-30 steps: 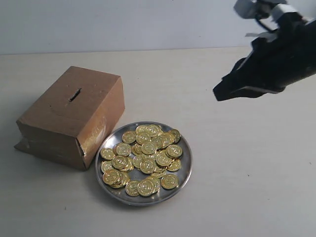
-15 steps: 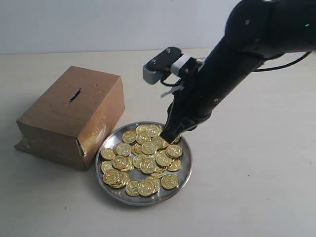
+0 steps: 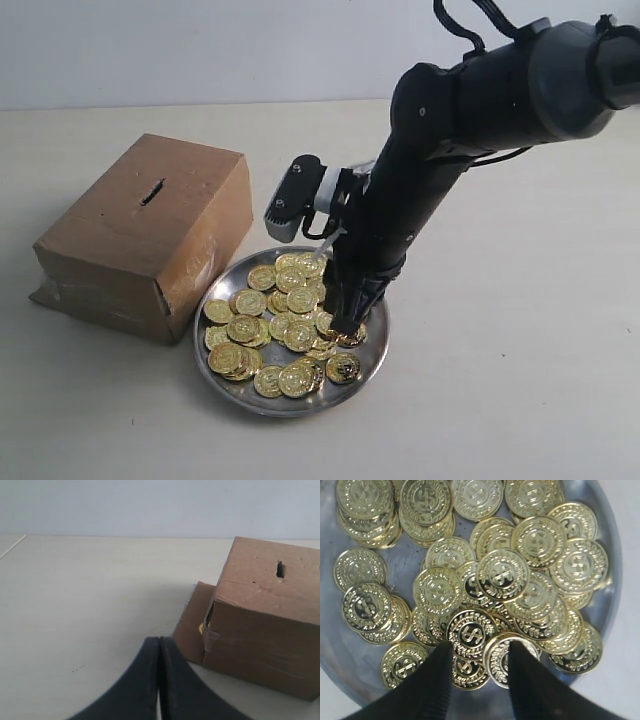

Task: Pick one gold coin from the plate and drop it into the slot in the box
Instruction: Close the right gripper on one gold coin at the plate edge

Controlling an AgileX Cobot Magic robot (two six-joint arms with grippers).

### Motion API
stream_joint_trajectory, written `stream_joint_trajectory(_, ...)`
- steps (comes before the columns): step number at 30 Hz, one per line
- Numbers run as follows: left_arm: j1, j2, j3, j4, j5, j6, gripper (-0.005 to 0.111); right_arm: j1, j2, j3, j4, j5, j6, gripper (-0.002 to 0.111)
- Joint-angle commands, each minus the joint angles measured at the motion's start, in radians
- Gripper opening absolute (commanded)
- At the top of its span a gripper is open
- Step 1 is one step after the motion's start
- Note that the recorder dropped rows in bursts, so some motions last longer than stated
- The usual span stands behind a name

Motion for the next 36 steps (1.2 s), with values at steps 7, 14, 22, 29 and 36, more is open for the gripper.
stream_joint_trajectory(7,-0.006,-0.004,-0.001,-0.008,-0.001,0.003,0.000,0.022,0.004,-0.009,0.009,-0.023,-0.016,0.054)
stream_joint_trajectory(14,-0.006,-0.004,-0.001,-0.008,-0.001,0.003,0.000,0.142,0.004,-0.009,-0.007,-0.008,-0.122,0.054)
stream_joint_trajectory(22,-0.006,-0.004,-0.001,-0.008,-0.001,0.003,0.000,0.201,0.004,-0.009,-0.119,0.004,-0.099,0.054)
stream_joint_trajectory(29,-0.006,-0.004,-0.001,-0.008,-0.001,0.003,0.000,0.230,0.008,-0.009,-0.164,-0.002,-0.025,0.054)
stream_joint_trajectory(36,-0.006,-0.004,-0.001,-0.008,-0.001,0.003,0.000,0.230,0.045,-0.009,-0.164,-0.027,0.020,0.054)
